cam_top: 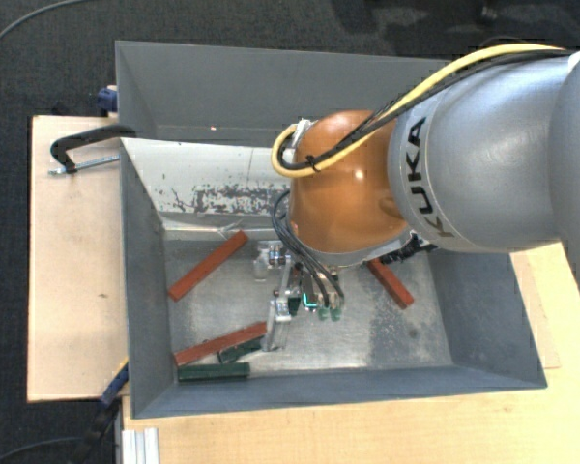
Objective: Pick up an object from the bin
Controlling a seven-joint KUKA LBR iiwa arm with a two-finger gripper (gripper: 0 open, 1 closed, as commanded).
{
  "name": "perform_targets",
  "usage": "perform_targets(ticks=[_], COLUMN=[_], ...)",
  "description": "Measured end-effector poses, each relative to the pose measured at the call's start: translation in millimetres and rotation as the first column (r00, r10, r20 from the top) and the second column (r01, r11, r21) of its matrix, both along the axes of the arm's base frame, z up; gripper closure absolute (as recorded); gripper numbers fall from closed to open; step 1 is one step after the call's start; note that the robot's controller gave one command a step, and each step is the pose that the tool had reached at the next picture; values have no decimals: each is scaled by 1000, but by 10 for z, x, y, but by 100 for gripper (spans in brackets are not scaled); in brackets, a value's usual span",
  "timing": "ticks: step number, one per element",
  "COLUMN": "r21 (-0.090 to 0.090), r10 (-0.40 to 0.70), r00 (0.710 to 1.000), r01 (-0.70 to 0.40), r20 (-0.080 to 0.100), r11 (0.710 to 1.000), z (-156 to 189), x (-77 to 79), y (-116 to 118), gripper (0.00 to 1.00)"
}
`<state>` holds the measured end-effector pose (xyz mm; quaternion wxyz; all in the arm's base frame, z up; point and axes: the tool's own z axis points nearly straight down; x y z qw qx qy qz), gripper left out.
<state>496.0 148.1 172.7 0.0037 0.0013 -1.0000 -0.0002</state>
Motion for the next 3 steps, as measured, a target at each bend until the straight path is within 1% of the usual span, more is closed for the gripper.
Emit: perform_targets(ticks=[1,2,3], r21=[-2,0,1], r10=[62,338,337], r00=[998,941,941], r01=[-62,-338,-337], r20=[7,5,9], r11=[998,941,941], z=[-158,-1035,-1018], x=[240,476,485], y=[-548,-937,-924], gripper=[0,0,100])
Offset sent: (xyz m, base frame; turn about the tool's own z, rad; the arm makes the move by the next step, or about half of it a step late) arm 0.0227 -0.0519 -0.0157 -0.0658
